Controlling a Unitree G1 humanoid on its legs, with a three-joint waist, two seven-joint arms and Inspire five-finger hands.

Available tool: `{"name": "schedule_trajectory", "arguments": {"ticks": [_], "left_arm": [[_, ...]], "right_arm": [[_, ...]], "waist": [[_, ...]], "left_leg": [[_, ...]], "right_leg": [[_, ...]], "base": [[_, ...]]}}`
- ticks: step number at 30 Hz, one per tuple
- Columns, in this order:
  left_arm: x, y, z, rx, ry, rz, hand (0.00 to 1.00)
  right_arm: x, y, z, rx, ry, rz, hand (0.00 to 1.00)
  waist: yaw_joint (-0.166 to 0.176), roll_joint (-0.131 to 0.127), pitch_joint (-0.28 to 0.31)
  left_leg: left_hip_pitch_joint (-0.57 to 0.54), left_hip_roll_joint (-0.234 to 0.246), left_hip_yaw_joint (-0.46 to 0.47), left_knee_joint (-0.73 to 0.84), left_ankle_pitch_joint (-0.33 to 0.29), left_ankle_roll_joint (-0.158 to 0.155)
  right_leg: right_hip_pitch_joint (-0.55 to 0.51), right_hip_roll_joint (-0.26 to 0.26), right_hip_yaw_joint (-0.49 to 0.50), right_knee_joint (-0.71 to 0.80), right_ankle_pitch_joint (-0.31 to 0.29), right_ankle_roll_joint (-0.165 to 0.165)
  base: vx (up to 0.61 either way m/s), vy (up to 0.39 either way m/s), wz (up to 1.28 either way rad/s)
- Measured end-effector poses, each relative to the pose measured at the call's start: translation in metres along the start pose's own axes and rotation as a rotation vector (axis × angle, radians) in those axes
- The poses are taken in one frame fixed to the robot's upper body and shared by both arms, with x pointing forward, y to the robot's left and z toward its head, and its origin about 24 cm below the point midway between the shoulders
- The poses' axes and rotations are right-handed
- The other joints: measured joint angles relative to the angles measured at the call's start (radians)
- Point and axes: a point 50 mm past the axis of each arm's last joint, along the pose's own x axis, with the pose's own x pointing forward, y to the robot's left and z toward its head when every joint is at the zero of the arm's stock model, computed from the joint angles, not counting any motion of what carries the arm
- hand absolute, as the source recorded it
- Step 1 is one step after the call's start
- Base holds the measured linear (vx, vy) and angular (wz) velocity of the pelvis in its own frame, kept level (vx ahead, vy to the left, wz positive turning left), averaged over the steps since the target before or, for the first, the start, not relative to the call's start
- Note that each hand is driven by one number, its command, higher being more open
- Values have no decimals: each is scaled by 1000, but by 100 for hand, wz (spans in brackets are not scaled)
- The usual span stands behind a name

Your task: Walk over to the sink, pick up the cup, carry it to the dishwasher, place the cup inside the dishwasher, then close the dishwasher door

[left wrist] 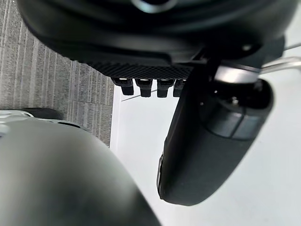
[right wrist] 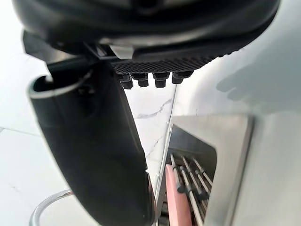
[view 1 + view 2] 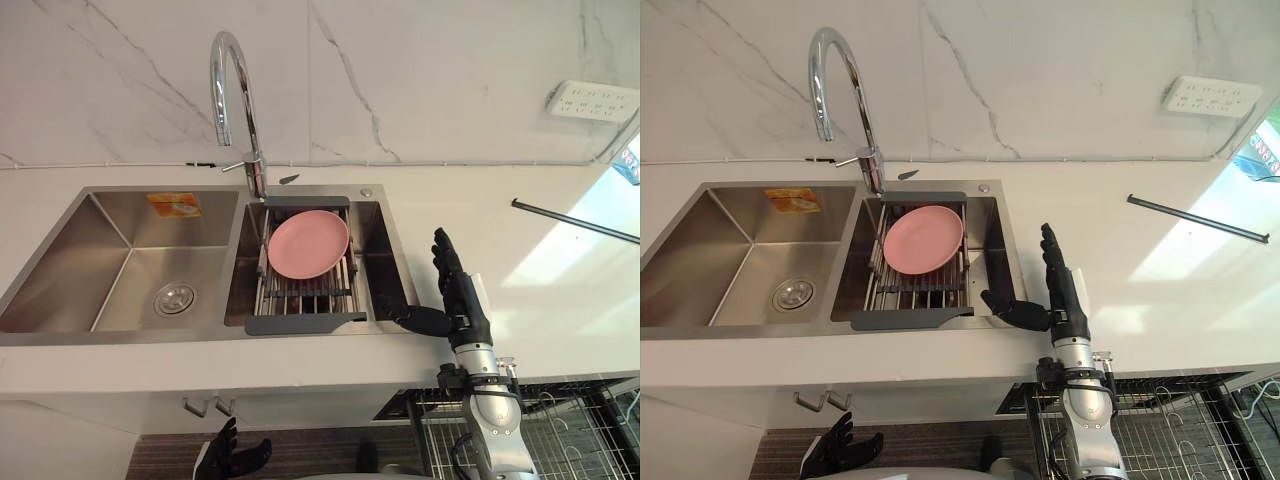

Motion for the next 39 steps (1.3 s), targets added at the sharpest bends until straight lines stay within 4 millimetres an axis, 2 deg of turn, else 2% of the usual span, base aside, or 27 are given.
{"name": "schedule_trajectory", "arguments": {"ticks": [6, 17, 24, 32, 39], "left_arm": [[0, 1, -2, 1, 22, 3, 100], [-4, 4, -10, 0, 54, 16, 100], [-5, 7, -11, -7, 58, 24, 100], [-4, 7, -9, -12, 53, 25, 100], [-5, 11, -6, -9, 35, 34, 100]], "right_arm": [[7, -6, 6, -196, -38, 39, 100], [36, -6, 26, -443, -163, 147, 100], [53, 0, 33, -564, -204, 163, 100], [76, 5, 25, -713, -150, 209, 100], [89, 19, 16, -775, -113, 276, 100]], "waist": [[4, -1, 0], [56, -9, 1], [61, -19, -5], [86, -26, -5], [97, -47, 5]], "left_leg": [[-6, 1, 14, 9, 0, 0], [2, 0, -1, 13, 0, 0], [0, -2, -19, 12, 0, 0], [-1, -5, -28, 5, 2, 2], [-7, -13, -43, 1, 5, 6]], "right_leg": [[8, -7, -22, 3, -1, 1], [35, -17, -53, -1, -3, 5], [43, -21, -71, -2, -7, 9], [43, -25, -80, -1, -8, 10], [42, -34, -93, -1, -9, 12]], "base": [[13, 32, 9], [4, 29, 8], [7, 29, 8], [15, 33, 4], [9, 37, 6]]}}
